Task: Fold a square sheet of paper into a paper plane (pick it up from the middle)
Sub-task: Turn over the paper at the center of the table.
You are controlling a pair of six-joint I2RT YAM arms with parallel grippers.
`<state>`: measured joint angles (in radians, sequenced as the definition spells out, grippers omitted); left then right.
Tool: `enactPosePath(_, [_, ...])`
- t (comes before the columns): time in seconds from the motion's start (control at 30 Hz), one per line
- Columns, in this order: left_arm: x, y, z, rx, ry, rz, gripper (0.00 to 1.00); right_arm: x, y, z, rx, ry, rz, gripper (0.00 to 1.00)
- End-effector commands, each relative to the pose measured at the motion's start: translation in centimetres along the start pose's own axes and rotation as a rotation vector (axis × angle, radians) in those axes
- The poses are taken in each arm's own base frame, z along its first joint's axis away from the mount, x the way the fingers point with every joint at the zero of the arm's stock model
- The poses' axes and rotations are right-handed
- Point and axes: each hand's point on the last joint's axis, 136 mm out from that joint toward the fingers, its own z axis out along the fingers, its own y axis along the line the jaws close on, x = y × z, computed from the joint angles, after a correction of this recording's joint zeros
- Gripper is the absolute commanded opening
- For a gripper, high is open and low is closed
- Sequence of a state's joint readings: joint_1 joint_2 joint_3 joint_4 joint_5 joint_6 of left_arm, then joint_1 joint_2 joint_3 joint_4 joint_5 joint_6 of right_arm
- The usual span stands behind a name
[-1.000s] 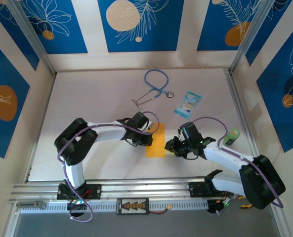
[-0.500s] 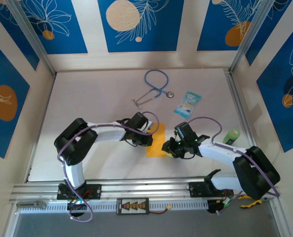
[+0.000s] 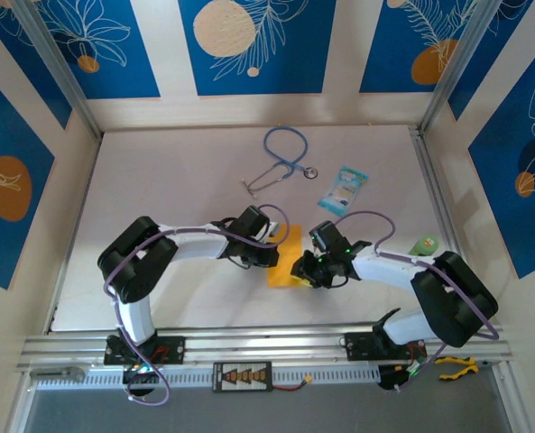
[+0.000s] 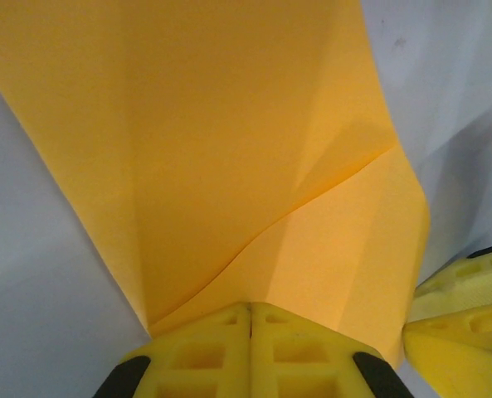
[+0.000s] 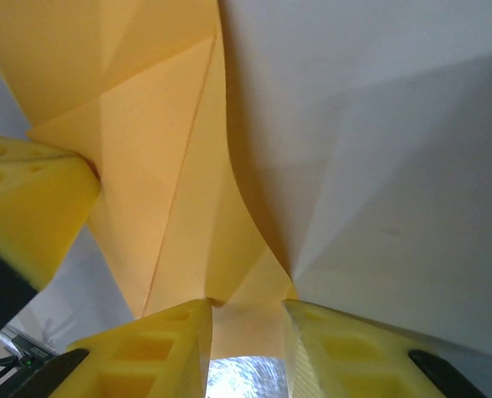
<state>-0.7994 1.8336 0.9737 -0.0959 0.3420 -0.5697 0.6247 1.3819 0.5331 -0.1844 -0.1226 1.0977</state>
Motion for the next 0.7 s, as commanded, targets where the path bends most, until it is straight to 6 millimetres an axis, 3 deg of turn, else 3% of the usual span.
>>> enactPosePath(0.0, [2.8,2.3,0.5,-0.061,0.087,-0.051,0.0,-0.2,0.7,0.4,-0.005,0.006,-0.026,0.31])
enactPosePath(0.33, [2.9,2.5,0.4,-0.076,0.096,-0.04,0.0,-2.7,4.1,-0.1,-0.181,-0.021,-0.075,0.42])
enactPosePath(0.67, [3.0,2.5,0.4,-0.076,0.099,-0.04,0.0,-4.6,3.7,-0.3,-0.187,-0.038,-0.078,0.42])
